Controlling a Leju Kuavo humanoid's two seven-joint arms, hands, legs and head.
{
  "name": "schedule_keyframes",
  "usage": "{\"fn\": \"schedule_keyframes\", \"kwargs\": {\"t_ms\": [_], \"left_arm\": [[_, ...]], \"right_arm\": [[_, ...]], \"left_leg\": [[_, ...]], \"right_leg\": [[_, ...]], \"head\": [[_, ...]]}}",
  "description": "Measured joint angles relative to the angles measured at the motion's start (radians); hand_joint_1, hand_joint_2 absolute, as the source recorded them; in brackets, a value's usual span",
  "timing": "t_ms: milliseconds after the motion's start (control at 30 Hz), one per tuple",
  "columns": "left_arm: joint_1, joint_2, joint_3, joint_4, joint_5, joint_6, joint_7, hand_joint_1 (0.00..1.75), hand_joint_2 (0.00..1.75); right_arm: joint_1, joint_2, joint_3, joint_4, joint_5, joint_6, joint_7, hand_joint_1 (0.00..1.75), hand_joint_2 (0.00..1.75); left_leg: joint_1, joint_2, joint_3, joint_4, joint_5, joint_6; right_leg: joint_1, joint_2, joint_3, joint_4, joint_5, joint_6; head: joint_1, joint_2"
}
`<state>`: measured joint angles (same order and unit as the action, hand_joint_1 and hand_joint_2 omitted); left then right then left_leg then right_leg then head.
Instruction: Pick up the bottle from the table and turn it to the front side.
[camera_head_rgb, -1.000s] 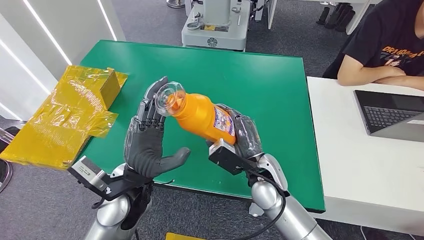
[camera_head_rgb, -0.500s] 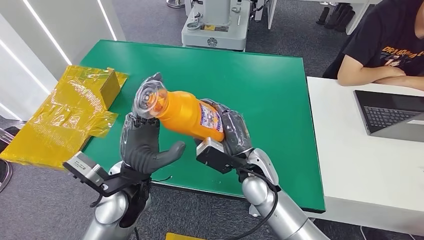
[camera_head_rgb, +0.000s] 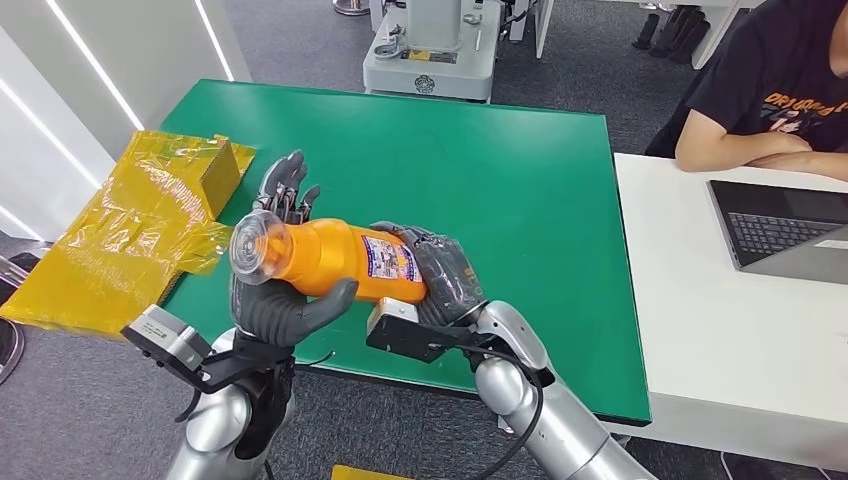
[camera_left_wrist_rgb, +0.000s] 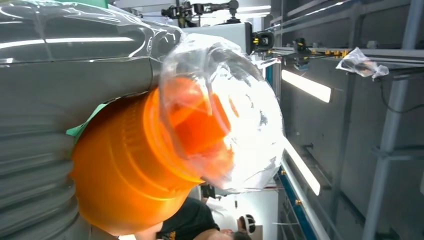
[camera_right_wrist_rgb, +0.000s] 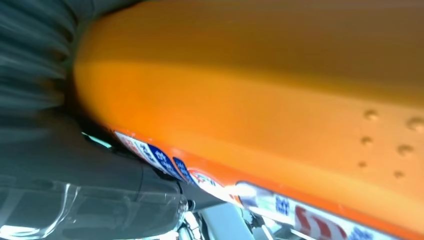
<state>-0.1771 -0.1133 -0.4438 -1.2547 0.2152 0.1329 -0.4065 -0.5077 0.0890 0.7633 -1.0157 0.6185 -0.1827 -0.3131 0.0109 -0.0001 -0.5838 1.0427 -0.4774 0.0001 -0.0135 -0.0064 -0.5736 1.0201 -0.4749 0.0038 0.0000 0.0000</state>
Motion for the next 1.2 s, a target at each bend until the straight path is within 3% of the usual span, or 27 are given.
{"fn": "schedule_keyframes", "kwargs": {"t_ms": [333, 533, 600, 667, 733, 1200], "left_arm": [[0.022, -0.003, 0.02, 0.0, -0.01, -0.005, 0.008, 0.0, 1.75], [0.032, -0.008, 0.022, 0.0, -0.017, -0.007, 0.007, 0.0, 1.75], [0.033, -0.008, 0.022, 0.0, -0.017, -0.007, 0.006, 0.3, 1.75], [0.034, -0.008, 0.022, 0.0, -0.018, -0.007, 0.006, 1.17, 1.75], [0.035, -0.008, 0.022, 0.0, -0.02, -0.009, 0.005, 1.75, 1.75], [0.034, -0.015, 0.021, 0.0, -0.019, -0.017, -0.002, 1.75, 1.75]], "right_arm": [[0.0, -0.008, 0.001, 0.01, 0.054, 0.049, 0.019, 1.75, 1.75], [-0.001, -0.02, 0.007, 0.015, 0.065, 0.002, -0.057, 1.75, 1.75], [-0.002, -0.023, 0.01, 0.017, 0.065, -0.006, -0.069, 1.75, 1.75], [-0.003, -0.025, 0.012, 0.017, 0.065, -0.011, -0.071, 1.75, 1.75], [-0.005, -0.026, 0.013, 0.018, 0.064, -0.02, -0.071, 1.75, 1.75], [-0.009, -0.026, 0.013, 0.026, 0.055, -0.059, -0.069, 1.75, 1.75]], "left_leg": [[0.0, 0.0, 0.0, 0.0, 0.0, 0.0], [0.0, 0.0, 0.0, 0.0, 0.0, 0.0], [0.0, 0.0, 0.0, 0.0, 0.0, 0.0], [0.0, 0.0, 0.0, 0.0, 0.0, 0.0], [0.0, 0.0, 0.0, 0.0, 0.0, 0.0], [0.0, 0.0, 0.0, 0.0, 0.0, 0.0]], "right_leg": [[0.0, 0.0, 0.0, 0.0, 0.0, 0.0], [0.0, 0.0, 0.0, 0.0, 0.0, 0.0], [0.0, 0.0, 0.0, 0.0, 0.0, 0.0], [0.0, 0.0, 0.0, 0.0, 0.0, 0.0], [0.0, 0.0, 0.0, 0.0, 0.0, 0.0], [0.0, 0.0, 0.0, 0.0, 0.0, 0.0]], "head": [[0.0, 0.0], [0.0, 0.0], [0.0, 0.0], [0.0, 0.0], [0.0, 0.0], [0.0, 0.0]]}}
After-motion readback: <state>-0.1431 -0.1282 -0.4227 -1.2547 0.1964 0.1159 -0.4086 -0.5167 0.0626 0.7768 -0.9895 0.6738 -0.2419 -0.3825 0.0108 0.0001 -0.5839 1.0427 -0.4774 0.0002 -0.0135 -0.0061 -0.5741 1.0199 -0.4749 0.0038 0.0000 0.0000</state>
